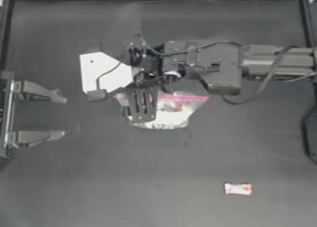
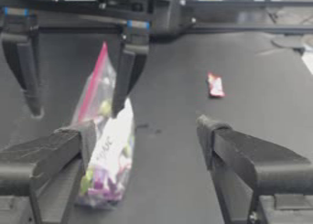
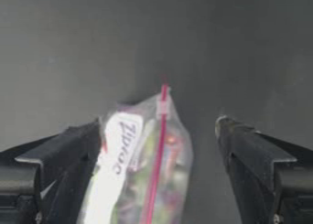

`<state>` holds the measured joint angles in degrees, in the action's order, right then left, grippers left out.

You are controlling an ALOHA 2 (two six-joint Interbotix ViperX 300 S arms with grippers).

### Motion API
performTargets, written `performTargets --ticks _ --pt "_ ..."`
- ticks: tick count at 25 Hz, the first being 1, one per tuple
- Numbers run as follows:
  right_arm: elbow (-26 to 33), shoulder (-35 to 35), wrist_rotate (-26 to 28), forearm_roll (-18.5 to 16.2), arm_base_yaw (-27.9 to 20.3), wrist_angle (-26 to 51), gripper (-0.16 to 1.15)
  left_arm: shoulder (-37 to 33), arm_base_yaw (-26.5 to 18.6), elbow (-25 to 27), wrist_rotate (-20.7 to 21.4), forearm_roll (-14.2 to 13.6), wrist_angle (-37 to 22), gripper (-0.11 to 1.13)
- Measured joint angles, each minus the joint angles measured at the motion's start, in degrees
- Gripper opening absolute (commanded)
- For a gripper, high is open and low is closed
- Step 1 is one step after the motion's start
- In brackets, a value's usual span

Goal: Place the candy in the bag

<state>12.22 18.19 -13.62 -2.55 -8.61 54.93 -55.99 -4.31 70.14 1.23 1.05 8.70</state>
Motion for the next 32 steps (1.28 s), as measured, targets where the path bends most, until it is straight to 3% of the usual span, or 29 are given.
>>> performTargets --ticks 28,32 --pt "3.78 3.87 -1.14 -0.09 1.05 1.93 1.0 0.0 0.0 0.09 0.0 0.0 0.0 0.97" --pt "3.78 3.96 -1.23 -0.18 0.97 1.93 0.9 -0.09 0.0 0.18 0.0 0.0 0.0 0.97"
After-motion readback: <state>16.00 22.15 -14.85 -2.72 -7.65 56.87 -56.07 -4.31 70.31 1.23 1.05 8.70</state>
